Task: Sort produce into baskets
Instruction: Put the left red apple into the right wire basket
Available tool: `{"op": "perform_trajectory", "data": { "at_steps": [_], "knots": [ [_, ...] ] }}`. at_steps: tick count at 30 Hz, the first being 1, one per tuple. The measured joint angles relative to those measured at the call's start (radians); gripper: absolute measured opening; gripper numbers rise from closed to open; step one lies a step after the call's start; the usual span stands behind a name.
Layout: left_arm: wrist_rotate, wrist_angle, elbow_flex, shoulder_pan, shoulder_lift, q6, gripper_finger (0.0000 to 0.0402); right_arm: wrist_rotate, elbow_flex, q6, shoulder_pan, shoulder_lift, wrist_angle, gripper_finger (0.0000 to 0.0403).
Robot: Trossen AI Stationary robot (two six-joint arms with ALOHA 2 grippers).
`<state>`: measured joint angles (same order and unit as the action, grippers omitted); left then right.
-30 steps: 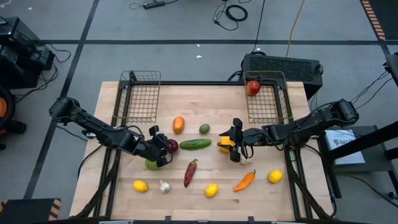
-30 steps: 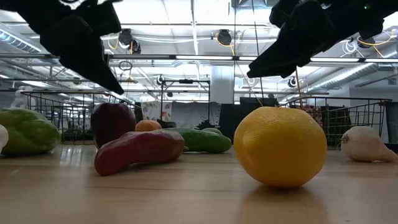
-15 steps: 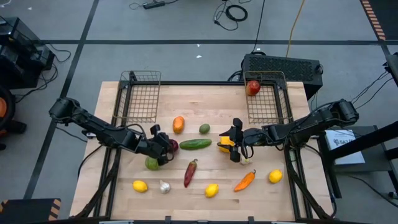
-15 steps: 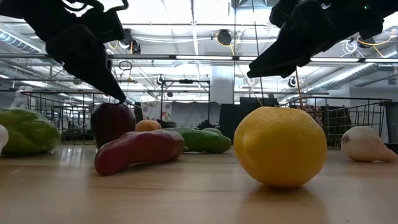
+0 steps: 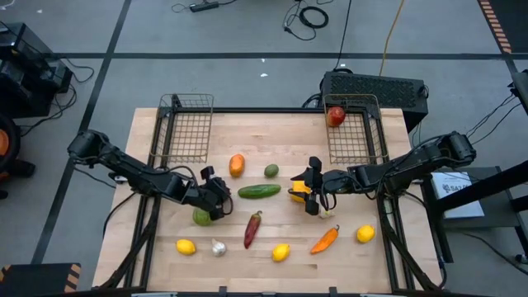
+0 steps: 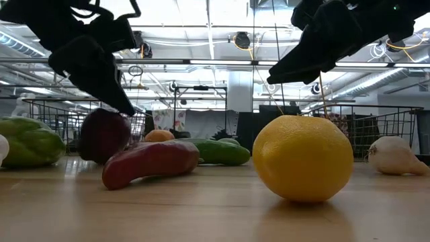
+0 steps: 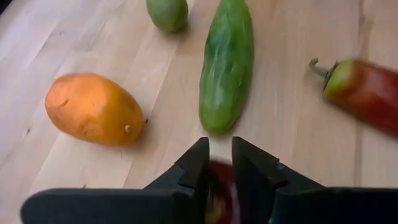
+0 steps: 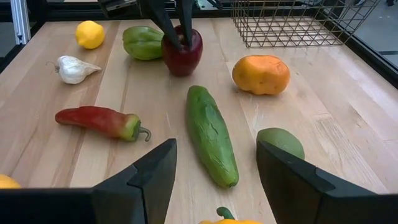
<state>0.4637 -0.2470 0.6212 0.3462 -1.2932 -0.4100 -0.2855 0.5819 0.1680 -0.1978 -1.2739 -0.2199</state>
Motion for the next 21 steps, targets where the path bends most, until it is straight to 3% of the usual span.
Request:
{"op": "perform_trajectory", "data": {
  "at_steps": [10,15,21],
  "knots": [
    [0.001,0.006,0.028,0.009,0.062,0.028,0.0043,0.0,0.0,0.002,0.0,0.0,0.001,0.0212],
    [0.005,-0.075,0.064,0.043,0.141,0.02,0.0042,0.0,0.0,0.003,0.0,0.0,0.005,0.0212],
    [0.039,-0.285,0.059,0.098,0.218,-0.123,0.0042,0.0,0.0,0.003,0.0,0.0,0.008,0.0212]
  ]
}}
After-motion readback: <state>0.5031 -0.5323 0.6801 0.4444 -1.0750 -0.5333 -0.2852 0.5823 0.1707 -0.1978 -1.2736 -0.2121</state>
